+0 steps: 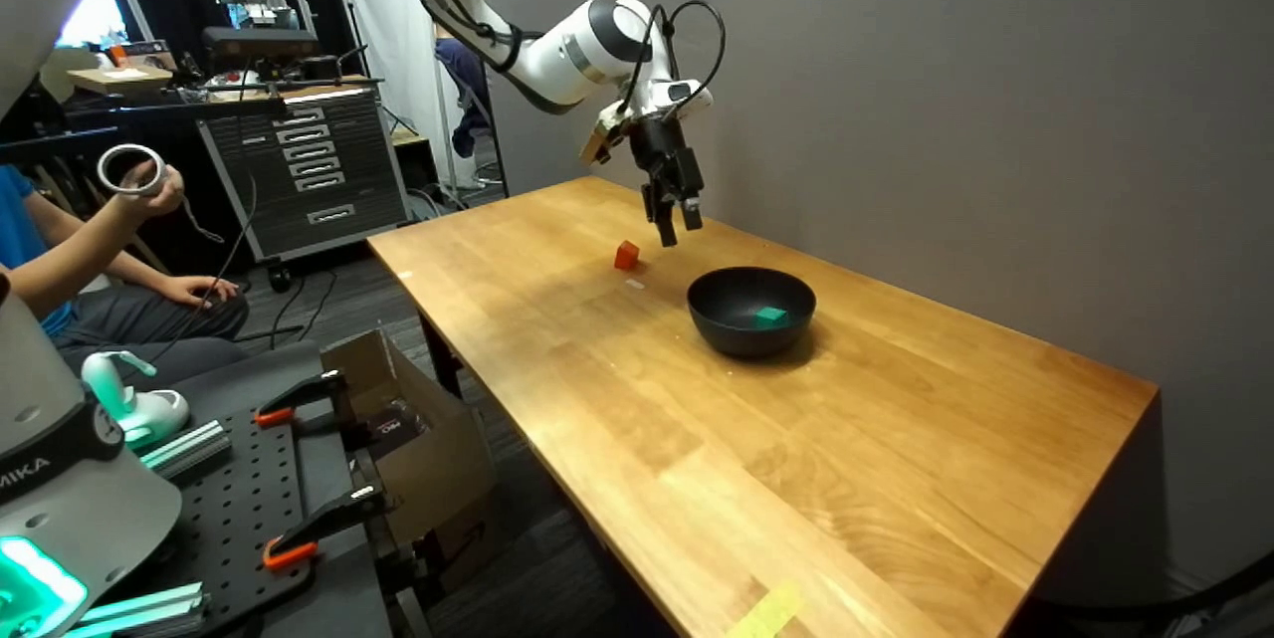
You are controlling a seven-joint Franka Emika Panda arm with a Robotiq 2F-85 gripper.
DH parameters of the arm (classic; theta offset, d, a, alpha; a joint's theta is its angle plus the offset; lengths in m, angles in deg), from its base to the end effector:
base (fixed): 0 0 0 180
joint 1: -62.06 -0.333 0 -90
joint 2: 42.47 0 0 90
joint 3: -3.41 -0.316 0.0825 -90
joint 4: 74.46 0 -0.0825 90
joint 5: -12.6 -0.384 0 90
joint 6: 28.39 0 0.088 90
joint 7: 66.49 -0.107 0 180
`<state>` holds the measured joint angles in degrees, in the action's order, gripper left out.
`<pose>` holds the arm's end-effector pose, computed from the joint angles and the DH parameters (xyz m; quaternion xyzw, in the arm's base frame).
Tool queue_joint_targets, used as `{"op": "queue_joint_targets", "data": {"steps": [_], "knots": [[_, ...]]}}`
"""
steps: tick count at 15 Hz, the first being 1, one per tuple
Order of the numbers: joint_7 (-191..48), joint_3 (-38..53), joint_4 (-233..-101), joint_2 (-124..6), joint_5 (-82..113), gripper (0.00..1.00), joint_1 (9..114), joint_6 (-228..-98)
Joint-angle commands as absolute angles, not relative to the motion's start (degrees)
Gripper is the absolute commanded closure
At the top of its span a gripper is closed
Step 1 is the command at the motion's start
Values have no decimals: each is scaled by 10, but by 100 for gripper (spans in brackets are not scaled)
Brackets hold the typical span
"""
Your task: Put the blocks in the bowl
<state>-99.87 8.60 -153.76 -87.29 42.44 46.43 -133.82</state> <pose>0.6950 0.1000 0.2353 0.9483 -0.0750 -0.0452 0.3052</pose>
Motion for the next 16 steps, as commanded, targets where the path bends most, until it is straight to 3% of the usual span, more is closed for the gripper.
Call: {"op": "queue_joint_targets", "data": {"steps": [1,16], "knots": [[-940,47,-1495,-886,344,0,480,-1351],[-631,-67,-1355,-1031,110,0,509,-1384]]}}
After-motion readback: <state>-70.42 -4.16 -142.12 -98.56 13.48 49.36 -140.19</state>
